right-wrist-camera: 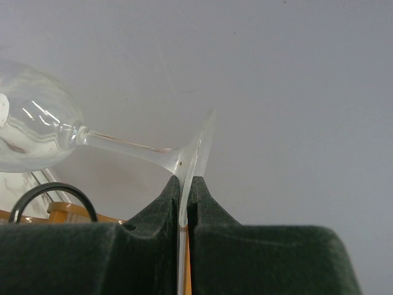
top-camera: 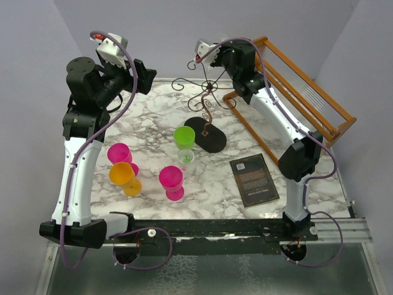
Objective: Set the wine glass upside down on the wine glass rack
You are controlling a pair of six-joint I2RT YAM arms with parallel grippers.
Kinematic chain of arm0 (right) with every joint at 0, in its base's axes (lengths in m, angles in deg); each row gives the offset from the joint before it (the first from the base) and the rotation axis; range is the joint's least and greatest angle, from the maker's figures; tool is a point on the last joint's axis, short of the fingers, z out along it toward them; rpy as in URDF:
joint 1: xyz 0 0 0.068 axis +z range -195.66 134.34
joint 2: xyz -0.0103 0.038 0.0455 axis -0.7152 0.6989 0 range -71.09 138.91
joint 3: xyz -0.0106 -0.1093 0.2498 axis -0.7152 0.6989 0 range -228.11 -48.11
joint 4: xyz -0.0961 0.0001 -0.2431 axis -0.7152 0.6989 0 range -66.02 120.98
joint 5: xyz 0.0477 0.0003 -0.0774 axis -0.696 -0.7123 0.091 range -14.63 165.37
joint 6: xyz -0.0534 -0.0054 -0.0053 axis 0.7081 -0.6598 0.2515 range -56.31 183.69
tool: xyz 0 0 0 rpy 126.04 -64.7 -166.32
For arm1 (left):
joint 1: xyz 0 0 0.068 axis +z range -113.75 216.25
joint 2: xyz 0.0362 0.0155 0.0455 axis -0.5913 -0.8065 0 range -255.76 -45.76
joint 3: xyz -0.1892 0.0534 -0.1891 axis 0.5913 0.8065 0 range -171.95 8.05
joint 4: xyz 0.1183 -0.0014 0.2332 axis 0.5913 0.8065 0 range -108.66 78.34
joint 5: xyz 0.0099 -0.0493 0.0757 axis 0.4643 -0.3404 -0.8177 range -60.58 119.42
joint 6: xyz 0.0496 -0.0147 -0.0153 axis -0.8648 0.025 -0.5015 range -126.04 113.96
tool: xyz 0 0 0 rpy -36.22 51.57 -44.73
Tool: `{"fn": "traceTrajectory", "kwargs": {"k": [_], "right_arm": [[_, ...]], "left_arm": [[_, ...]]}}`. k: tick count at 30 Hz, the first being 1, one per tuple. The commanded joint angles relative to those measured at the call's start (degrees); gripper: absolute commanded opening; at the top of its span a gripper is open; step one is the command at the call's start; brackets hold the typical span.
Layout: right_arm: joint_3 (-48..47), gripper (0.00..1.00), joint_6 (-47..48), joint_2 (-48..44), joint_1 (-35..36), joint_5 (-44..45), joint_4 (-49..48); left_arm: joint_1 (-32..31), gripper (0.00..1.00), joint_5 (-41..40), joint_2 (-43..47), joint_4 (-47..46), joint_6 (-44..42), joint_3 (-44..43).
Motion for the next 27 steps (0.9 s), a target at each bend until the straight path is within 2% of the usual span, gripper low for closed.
{"fn": "traceTrajectory", "kwargs": {"k": [1, 12, 27], "right_arm": [[-0.87, 0.01, 6.71, -3.88, -0.12, -5.94, -0.78], [-1.59, 0.01, 12.36, -5.10, -0.12, -13.04, 6.43], [0.57, 0.01, 14.58, -8.89, -0.05, -14.17, 11.79]], "left_arm": [[0.11, 0.84, -1.11, 0.47, -2.37, -0.75, -0.16], [0.11, 0.84, -3.25, 0.16, -4.89, -2.39, 1.78], [0.11, 0.84, -3.86, -0.15, -6.02, -2.94, 3.15]]}}
